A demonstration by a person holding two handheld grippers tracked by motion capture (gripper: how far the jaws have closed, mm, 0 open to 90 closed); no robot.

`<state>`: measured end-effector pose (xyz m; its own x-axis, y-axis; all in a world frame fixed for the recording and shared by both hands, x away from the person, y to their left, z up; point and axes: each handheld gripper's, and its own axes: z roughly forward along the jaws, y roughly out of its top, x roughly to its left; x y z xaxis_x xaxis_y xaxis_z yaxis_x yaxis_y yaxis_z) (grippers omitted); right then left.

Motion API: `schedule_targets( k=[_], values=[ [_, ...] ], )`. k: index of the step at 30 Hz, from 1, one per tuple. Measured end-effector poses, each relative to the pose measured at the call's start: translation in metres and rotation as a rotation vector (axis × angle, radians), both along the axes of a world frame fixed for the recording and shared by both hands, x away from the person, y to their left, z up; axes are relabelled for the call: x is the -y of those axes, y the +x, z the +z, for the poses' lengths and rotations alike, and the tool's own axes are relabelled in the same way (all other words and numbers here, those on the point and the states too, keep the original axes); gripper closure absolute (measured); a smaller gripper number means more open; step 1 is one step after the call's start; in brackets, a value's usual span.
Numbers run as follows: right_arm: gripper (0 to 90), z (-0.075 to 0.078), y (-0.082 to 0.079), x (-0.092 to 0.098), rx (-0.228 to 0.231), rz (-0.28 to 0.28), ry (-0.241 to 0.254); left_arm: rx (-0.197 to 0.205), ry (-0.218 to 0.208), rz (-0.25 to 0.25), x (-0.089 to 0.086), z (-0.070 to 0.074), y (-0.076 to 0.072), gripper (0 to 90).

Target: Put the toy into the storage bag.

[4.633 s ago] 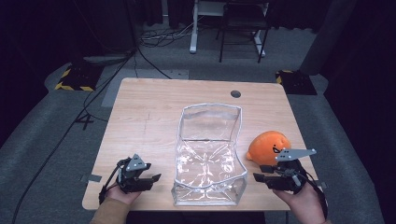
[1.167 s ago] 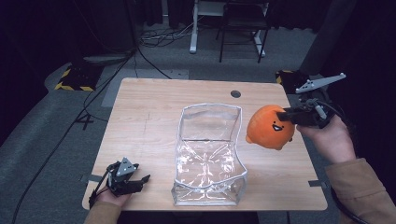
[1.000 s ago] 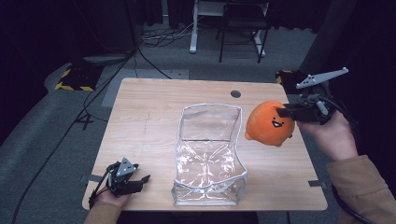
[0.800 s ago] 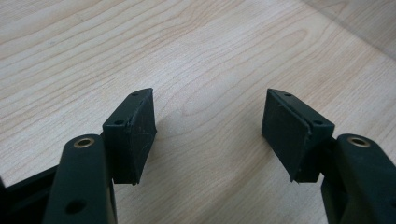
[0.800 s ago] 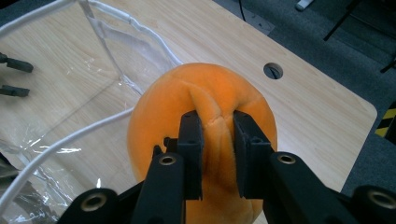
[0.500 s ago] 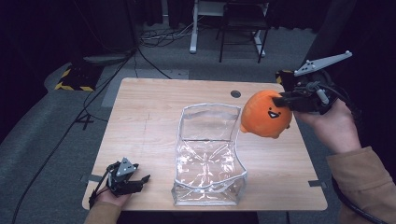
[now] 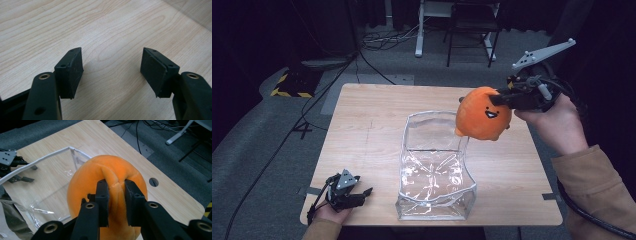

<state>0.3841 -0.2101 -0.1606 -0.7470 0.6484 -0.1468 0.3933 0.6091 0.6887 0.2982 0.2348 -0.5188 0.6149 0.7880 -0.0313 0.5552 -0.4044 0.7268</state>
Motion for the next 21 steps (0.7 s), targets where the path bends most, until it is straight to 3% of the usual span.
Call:
schedule_targets(
  k=[9, 14, 21],
  values=[
    [75.2, 0.002, 0.003, -0.029, 0.003, 0.058, -0.001, -0.003, 0.003, 0.0, 0.0, 0.0, 0.0, 34.8],
    [75.2, 0.0, 0.006, -0.052, 0.009, 0.082, -0.03, -0.003, 0.005, -0.002, 0.0, 0.0, 0.001, 34.4],
    [75.2, -0.01, 0.009, -0.079, -0.009, 0.131, -0.042, -0.004, 0.01, -0.009, 0.0, 0.001, 0.002, 34.0]
  ],
)
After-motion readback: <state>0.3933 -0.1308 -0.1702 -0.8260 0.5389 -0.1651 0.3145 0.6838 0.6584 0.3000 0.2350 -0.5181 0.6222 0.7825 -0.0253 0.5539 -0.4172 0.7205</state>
